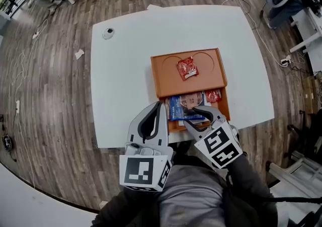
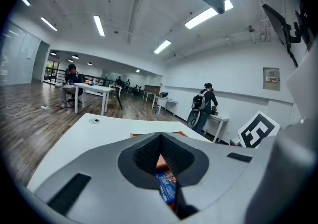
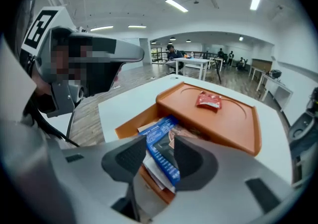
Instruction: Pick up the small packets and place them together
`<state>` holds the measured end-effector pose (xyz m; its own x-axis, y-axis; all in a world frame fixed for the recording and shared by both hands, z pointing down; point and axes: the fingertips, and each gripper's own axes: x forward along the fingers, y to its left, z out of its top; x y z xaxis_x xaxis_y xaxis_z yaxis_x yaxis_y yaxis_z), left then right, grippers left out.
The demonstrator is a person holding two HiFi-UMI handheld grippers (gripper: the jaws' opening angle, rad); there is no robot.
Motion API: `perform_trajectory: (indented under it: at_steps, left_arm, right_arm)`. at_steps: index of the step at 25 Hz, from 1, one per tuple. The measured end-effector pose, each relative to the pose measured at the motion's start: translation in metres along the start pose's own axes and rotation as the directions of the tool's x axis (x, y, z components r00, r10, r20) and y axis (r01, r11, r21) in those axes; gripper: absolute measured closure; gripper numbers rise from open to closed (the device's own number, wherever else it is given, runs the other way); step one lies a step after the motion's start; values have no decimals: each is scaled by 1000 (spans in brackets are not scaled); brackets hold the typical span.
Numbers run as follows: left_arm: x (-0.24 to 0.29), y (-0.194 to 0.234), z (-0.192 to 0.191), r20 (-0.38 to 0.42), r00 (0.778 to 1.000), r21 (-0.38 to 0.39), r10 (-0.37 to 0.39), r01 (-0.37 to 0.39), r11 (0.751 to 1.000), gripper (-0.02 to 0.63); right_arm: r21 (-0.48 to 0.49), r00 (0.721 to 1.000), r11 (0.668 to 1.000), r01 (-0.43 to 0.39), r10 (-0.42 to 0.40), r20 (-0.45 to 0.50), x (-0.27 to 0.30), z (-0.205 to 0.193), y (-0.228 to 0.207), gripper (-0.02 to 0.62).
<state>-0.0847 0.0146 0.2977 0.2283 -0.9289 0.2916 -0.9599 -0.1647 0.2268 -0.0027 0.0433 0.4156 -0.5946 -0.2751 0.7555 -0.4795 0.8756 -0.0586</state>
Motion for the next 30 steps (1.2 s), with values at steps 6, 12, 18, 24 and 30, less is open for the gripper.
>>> perform_trajectory:
  at_steps: [6, 12, 18, 24, 30]
  left_arm:
    - [9, 35, 2, -15, 999, -28, 48, -49, 998, 606]
    - [28, 54, -5, -42, 998, -53, 50, -53, 997, 606]
    - [37, 51, -16, -69, 997, -60, 23, -27, 998, 606]
    - [27, 38, -14, -62, 998, -41, 2, -4, 999, 606]
    - [8, 16, -6, -34, 999, -16, -11, 11, 1000, 606]
  right_arm:
    - [-98, 989, 992, -80, 66, -135, 37, -4, 7, 323]
    - [-142, 977, 986, -93, 63, -202, 52, -6, 3, 308]
    - [-175, 979, 976, -133, 101, -178, 49, -2, 14, 407]
    - [-186, 986, 976, -116, 90, -141, 37, -2, 28, 591]
    - [-175, 994, 979, -102, 92, -64, 11, 9, 37, 591]
